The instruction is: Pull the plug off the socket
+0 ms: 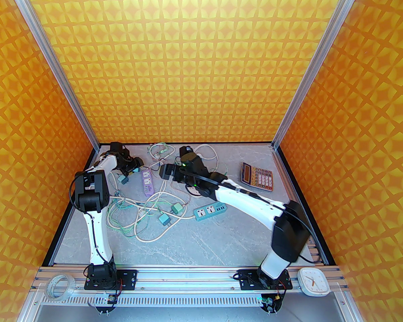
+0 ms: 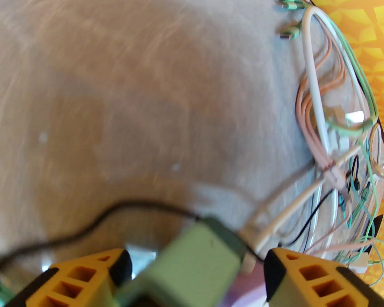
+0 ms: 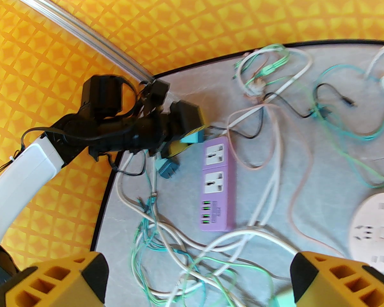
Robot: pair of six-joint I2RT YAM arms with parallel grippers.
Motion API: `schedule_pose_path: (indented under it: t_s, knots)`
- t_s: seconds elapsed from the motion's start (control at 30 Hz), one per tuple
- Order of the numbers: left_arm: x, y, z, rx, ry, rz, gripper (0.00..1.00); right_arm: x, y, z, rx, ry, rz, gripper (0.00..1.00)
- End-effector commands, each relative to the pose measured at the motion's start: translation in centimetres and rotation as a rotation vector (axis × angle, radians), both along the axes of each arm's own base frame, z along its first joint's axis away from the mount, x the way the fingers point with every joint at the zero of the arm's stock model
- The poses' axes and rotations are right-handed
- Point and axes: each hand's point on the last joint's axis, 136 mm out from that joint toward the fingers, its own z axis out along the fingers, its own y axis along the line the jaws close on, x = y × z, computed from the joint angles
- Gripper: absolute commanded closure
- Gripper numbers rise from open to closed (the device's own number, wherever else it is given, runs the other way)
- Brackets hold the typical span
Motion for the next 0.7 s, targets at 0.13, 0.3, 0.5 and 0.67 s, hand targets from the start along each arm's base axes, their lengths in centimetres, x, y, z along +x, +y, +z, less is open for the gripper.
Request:
schedule_pose_path:
  t_s: [0.13, 0.3, 0.5, 0.67]
  knots:
    - [-2.3, 0.7, 9.8, 0.057, -0.210, 0.029, 0.01, -0.5, -10.7, 0.3, -0.295, -0.148, -0.232, 0.02]
    - [-6.0, 0.9, 11.8, 0.151, -0.268, 0.059, 0.01, -1.7, -17.9, 1.1, -0.494, -0.276, -0.395, 0.02]
    - [-11.5, 3.3, 12.3, 0.444, -0.326, 0.200, 0.01, -2.9, -24.6, 0.1, -0.717, -0.384, -0.530, 0.01]
    - [-15.4, 4.4, 11.1, 0.563, -0.401, 0.275, 0.01, -2.9, -28.4, -2.9, -0.778, -0.445, -0.601, 0.01]
